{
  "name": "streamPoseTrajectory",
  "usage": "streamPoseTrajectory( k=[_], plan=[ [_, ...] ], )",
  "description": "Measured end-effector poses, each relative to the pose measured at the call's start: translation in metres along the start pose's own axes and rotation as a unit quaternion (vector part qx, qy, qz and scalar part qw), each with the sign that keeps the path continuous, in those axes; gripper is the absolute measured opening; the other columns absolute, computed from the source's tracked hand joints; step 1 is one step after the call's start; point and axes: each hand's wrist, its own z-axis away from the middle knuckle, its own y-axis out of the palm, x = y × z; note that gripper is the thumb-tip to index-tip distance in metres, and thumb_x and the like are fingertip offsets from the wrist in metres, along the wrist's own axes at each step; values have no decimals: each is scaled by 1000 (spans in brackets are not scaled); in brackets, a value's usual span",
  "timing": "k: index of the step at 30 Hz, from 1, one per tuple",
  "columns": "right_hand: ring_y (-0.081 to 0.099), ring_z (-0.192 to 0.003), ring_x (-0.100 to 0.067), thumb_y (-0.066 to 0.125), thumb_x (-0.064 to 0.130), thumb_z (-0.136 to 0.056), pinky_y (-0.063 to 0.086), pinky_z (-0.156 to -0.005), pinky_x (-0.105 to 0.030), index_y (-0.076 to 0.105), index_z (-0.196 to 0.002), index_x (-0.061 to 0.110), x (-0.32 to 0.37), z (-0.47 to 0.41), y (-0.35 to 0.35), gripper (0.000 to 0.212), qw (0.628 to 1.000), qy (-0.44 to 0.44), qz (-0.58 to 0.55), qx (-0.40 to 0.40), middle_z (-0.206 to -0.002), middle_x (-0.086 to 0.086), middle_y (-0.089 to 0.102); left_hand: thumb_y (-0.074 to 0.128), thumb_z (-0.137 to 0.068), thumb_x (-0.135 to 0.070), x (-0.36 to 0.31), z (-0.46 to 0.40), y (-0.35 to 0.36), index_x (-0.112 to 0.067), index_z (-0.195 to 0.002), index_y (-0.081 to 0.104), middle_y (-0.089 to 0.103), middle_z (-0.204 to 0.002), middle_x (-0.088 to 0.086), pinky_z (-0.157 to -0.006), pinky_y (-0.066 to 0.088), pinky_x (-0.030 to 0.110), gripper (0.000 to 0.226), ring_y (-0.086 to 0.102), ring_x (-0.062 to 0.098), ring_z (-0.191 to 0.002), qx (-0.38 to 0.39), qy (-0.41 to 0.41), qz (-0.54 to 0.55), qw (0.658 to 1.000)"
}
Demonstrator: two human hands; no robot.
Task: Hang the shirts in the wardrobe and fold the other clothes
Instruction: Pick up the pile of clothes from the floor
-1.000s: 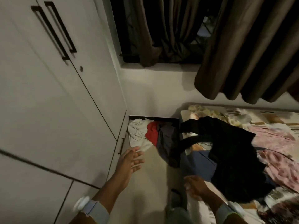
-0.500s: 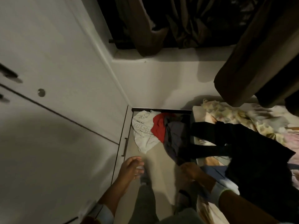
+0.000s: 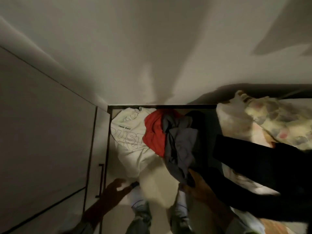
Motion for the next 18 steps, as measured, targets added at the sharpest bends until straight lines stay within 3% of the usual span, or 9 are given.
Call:
streamPoseTrajectory(
  k=[1,2,4,7,10,12,14,16,18],
  plan=[
    [32,-151,-22,48,106,-57,39,-116,-28,42,-155,29,-7,-30,5,124,1000,-5,21,-23,-160,-2,43,75,-91,-44,0,-34,-4,-28,-129,54,56,-132,0,-90,47,29,46,56,18,-118,0,4,5,1000],
    [28,-152,-32,54,96,-70,42,-116,-44,44,-155,14,-11,-65,13,119,998,-8,21,-58,-163,-15,37,74,-93,-42,0,-70,-8,-28,-128,54,57,-133,1,-87,47,28,43,55,16,-114,-6,13,-9,1000],
    [28,-150,-43,64,73,-86,45,-108,-65,45,-156,15,-10,-130,11,92,990,-26,55,-125,-165,-23,28,71,-95,-39,1,-140,-12,-25,-134,56,58,-137,4,-85,46,25,44,55,16,-114,-17,41,-54,998],
    [17,-154,-43,84,70,-65,31,-118,-61,2,-165,30,-9,-212,-13,136,980,69,0,-188,-172,-12,-1,74,-94,-35,3,-228,-16,-16,-144,55,54,-147,9,-91,46,24,57,54,20,-124,-89,82,-94,988],
    [20,-155,-40,81,78,-50,29,-121,-61,-7,-163,32,-36,-275,-4,151,968,77,-74,-226,-172,-12,5,85,-83,-36,-10,-296,-8,-14,-155,41,25,-166,17,-118,34,48,88,29,35,-150,-181,95,-79,976],
    [37,-147,-41,76,76,-61,36,-117,-56,7,-164,25,-47,-299,14,134,969,73,-61,-227,-165,-15,30,89,-73,-52,-15,-339,5,-22,-162,29,7,-171,15,-122,28,57,111,17,39,-155,-176,42,-15,983],
    [56,-128,-43,73,66,-73,48,-105,-47,29,-158,23,-43,-306,25,105,973,86,-19,-212,-146,-16,55,83,-61,-80,-7,-381,23,-30,-157,36,24,-168,11,-116,36,62,117,32,40,-150,-125,5,36,991],
    [64,-117,-38,72,61,-74,53,-99,-42,51,-144,28,-20,-300,32,81,977,103,-48,-183,-132,-10,67,67,-58,-96,-6,-393,41,-26,-139,57,52,-150,12,-111,43,60,108,50,39,-138,-104,8,81,991],
    [68,-109,-27,83,47,-69,54,-97,-37,67,-129,24,9,-284,43,66,977,77,-157,-120,-121,-3,72,62,-73,-87,-23,-371,66,-22,-106,69,69,-114,11,-93,56,45,73,67,31,-105,-64,35,200,977]
  ],
)
